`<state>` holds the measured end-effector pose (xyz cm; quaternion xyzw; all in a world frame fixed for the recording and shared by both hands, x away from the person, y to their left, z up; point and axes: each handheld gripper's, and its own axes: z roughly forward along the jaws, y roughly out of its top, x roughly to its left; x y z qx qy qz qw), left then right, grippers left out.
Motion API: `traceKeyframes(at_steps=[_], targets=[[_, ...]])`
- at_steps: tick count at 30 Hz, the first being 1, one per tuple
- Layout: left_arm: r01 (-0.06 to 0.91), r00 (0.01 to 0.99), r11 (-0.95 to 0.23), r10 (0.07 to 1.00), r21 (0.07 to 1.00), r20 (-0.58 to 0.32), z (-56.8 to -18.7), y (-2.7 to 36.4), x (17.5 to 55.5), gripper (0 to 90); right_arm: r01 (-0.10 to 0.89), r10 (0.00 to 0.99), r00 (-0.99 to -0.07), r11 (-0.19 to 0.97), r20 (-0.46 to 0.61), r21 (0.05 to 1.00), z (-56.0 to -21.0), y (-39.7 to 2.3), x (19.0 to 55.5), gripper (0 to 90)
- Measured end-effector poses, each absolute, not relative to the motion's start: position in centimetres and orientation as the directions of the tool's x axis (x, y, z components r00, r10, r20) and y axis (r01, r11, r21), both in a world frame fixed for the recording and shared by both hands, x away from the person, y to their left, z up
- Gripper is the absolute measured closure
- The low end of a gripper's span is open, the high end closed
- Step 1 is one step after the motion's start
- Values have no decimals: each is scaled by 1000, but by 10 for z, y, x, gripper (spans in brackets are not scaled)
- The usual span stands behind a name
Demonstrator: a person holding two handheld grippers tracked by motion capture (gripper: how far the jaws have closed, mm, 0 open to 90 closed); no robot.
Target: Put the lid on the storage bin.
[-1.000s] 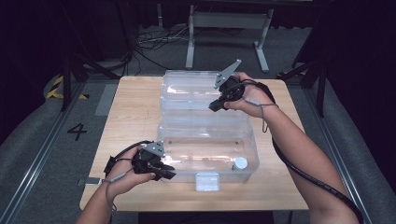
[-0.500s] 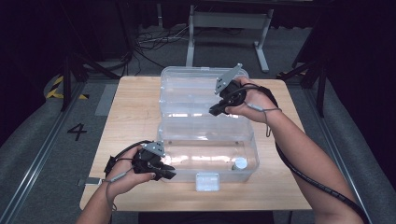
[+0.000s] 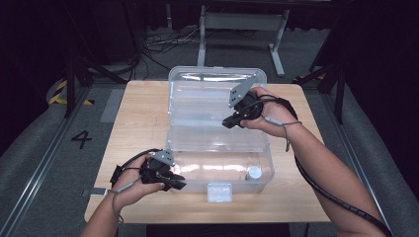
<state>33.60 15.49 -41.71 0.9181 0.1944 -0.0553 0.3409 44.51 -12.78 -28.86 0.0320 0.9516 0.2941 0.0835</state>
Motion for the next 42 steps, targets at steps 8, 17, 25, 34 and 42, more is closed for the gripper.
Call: traceKeyframes(at_steps=[8,17,25,34,42], targets=[[395,918,-692,320,604,-234,-417,155,336,767,2,106,-983,820,-148,572,-290,-130,432,891],[396,918,-691,320,604,-235,-417,155,336,766,-12,93,-984,820,-154,573,-292,-132,424,894],[396,918,-690,320,606,-235,-417,155,336,765,-36,60,-986,827,-152,562,-294,-130,413,899],[396,918,-690,320,606,-234,-417,155,336,765,-45,61,-984,829,-170,557,-296,-131,406,900],[393,919,-692,321,606,-230,-417,155,335,764,-50,51,-985,830,-166,555,-298,-131,401,900]])
